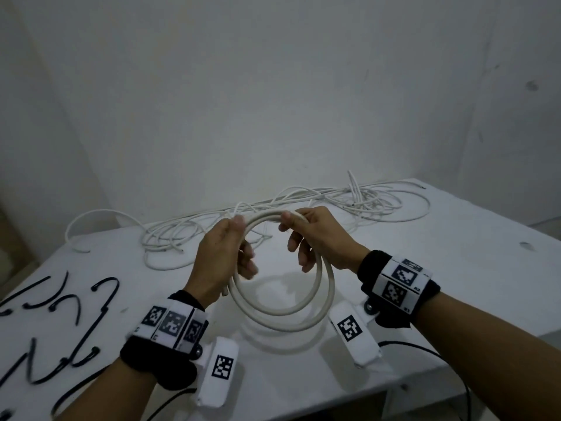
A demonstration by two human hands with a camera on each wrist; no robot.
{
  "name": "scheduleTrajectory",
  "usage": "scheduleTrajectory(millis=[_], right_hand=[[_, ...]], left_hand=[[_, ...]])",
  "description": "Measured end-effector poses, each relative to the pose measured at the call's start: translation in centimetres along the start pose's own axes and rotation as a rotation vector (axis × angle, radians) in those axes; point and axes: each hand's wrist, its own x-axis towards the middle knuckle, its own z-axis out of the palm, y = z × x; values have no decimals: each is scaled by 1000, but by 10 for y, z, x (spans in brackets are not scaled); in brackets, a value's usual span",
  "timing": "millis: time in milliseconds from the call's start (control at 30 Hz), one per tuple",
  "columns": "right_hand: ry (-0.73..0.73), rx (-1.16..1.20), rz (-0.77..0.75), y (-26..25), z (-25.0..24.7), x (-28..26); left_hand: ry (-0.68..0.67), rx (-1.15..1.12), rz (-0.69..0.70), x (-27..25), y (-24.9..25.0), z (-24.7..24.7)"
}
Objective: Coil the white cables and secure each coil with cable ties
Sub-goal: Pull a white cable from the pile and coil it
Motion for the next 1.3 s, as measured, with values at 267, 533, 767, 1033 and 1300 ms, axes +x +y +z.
scheduleTrajectory(millis=[267, 533, 767, 1033, 1300], right_hand=[[188, 118, -37, 4, 1, -4], [136, 210, 41, 13, 5, -17], [-146, 372, 213, 15, -7, -31], [45, 661, 252, 22, 12, -31], [90, 663, 341, 23, 24, -30]], left_hand=[[63, -356, -123, -10, 8, 11], [167, -302, -21, -11, -6, 18], [167, -440, -102, 1, -7, -4], [94, -590, -173, 4, -4, -6], [289, -432, -113, 8, 0, -2]])
